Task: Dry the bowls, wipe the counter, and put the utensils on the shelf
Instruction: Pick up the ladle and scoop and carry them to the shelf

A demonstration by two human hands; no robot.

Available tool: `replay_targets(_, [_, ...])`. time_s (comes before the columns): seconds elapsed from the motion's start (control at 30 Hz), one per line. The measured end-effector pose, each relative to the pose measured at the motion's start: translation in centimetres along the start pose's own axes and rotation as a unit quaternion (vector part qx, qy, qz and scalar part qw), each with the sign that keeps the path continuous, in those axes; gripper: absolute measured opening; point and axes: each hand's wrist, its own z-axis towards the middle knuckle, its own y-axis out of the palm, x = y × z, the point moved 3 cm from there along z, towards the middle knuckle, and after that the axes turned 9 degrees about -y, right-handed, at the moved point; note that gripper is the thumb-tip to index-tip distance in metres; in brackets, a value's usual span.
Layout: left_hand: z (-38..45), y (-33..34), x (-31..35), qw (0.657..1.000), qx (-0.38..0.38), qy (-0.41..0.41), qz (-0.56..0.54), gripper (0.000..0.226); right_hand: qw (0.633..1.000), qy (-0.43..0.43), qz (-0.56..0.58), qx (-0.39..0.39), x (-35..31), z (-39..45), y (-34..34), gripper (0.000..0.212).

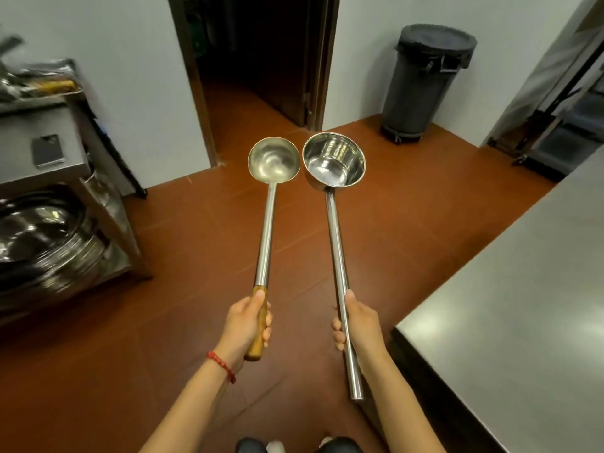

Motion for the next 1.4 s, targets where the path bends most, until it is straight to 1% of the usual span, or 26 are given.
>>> replay_targets(0.2, [4.9,-3.5,3.2,0.997,0.064,0.006,-0.048,0.032,0.997,-0.014,-0.034,-0.066,-3.1,6.2,6.2,0.04])
replay_targets(0.4, [12.5,-4.7,8.0,0.99,0.112,0.025,-0.088,0.033,0.989,-0.027,-0.053,-0.133,-7.2,15.7,11.7,0.038])
replay_targets(0.6, [19.3,-5.7,14.0,0.976,0.159,0.034,-0.146,0.033,0.975,-0.035,-0.085,-0.201,-12.2,25.0,16.6,0.039])
replay_targets(0.77, [24.1,-8.3,17.9,0.962,0.202,0.035,-0.179,0.034,0.966,-0.028,-0.106,-0.233,-14.8,30.9,22.1,0.04])
replay_targets(0.93, [29.7,-13.0,22.2,0.95,0.233,0.044,-0.201,0.034,0.957,-0.031,-0.119,-0.264,-16.8,36.6,29.5,0.039])
replay_targets(1.13, [37.5,-20.8,28.8,0.938,0.259,0.048,-0.226,0.034,0.946,-0.035,-0.135,-0.293,-19.8,43.6,40.8,0.04])
replay_targets(1.4, [44.7,-29.1,37.0,0.923,0.294,0.055,-0.242,0.033,0.928,-0.039,-0.15,-0.338,-24.1,50.6,53.5,0.04])
